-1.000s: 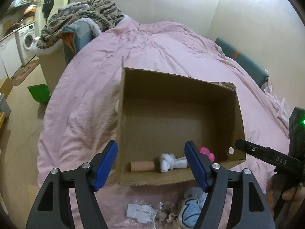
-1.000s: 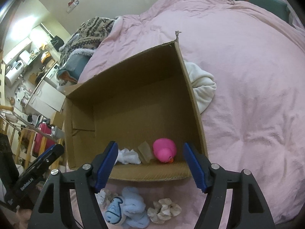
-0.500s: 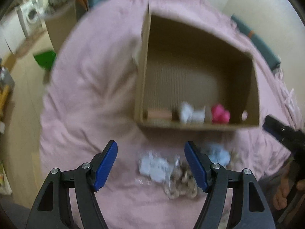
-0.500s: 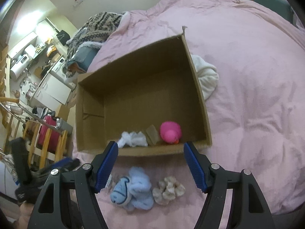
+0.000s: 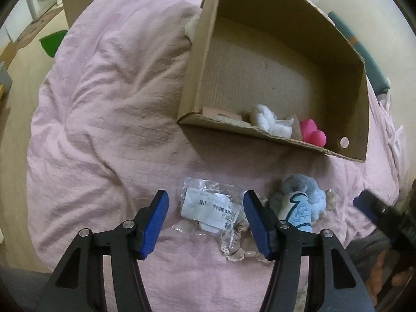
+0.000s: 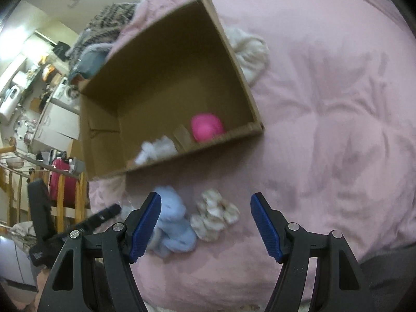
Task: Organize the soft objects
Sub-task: 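Move both grippers back toward the remaining items on the bed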
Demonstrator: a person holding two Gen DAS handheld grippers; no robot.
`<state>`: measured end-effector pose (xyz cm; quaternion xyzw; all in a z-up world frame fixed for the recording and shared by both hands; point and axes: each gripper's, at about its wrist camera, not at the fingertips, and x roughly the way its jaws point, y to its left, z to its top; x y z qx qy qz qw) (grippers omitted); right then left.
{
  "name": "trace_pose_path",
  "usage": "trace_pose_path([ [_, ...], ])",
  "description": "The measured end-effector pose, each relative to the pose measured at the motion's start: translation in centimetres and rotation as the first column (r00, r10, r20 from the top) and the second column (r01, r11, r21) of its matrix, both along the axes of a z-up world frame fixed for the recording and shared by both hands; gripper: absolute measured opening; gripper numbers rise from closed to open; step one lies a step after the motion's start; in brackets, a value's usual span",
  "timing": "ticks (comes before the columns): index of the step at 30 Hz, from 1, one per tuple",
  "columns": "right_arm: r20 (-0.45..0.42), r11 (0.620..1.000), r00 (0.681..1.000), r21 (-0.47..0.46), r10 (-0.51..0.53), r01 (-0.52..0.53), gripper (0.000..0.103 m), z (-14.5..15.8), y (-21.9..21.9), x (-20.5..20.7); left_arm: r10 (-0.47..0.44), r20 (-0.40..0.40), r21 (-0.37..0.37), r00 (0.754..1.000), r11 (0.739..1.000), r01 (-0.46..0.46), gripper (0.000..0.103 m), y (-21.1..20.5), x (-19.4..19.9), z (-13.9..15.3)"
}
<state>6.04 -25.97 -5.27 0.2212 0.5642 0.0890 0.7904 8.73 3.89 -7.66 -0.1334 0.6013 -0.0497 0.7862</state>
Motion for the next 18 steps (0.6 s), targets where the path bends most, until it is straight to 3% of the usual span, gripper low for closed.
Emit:
trace_pose_path([
  [4, -0.050, 1.000, 0.999, -0.014, -0.005, 0.004, 0.075, -1.1, 0.2, -0.3, -0.010, -0.017, 0.018, 1.000, 1.000, 0.010, 0.057, 0.1, 0.2, -0.5],
  [9, -0.045, 0.999, 0.999, -0.047, 0.013, -0.015, 0.075, -1.1, 0.6, -0.1, -0.040, -0.009, 0.014, 0.999, 0.999, 0.040, 0.057, 0.0, 0.1, -0.1],
  [18, -0.076, 0.998, 0.997, -0.064, 0.010, -0.015, 0.075, -1.6, 0.8, 0.2, -0.012, 0.007, -0.018, 1.000, 1.000, 0.012, 0.057, 1.2, -0.4, 1.1],
])
